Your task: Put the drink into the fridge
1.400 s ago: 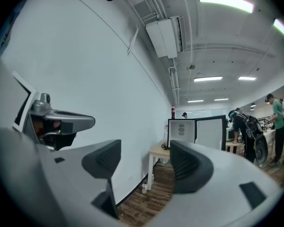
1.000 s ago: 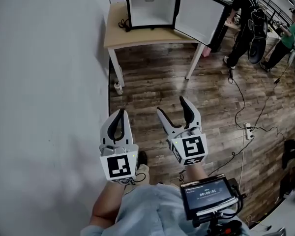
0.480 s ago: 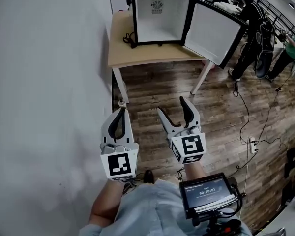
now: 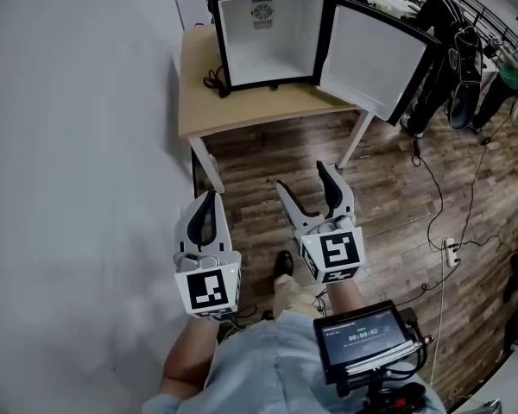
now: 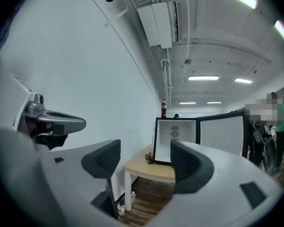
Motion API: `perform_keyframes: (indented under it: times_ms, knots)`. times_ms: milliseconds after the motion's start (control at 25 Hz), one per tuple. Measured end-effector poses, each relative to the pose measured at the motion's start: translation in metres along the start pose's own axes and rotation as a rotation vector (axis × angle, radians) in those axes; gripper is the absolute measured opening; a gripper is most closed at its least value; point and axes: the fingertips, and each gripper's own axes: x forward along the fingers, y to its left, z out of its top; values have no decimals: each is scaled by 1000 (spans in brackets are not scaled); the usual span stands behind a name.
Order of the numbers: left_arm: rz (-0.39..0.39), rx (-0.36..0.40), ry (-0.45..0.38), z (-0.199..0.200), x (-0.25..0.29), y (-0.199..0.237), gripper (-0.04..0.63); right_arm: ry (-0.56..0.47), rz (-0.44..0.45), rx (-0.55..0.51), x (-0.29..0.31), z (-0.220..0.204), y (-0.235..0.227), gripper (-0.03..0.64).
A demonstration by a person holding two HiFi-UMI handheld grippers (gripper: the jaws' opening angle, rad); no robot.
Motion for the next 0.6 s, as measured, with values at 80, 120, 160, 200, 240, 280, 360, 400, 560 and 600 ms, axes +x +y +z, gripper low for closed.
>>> perform_keyframes:
  times_ms: [80,120,160,200,240,280,360,400,560,600]
  knots:
    - [0,11,4,-8,23,4,9,4,-1,4,20,-6,-11,330]
    - [4,0,15,-11,35,6,9,6,1,4,31,-9,-17,330]
    - [10,-16,29,-14,47,8,9,7,3,3,42,-11,-23,330]
    - [16,-28,39,-16,60,10,9,10,6,1,53,-13,-29,330]
    - [21,-30,42,-18,73,13,9,12,11,0,65,-14,-35,329]
    - [26,-22,41,-21,87,16,9,15,16,1,77,-16,-41,328]
    - [34,-4,44,-27,114,22,9,21,27,3,102,-19,-54,327]
    - [36,-5,49,-30,128,23,9,24,32,5,114,-21,-60,327]
    - [49,-5,76,-41,179,32,9,24,48,12,162,-25,-83,322]
    - [48,-7,73,-39,191,33,9,20,52,12,174,-24,-89,321]
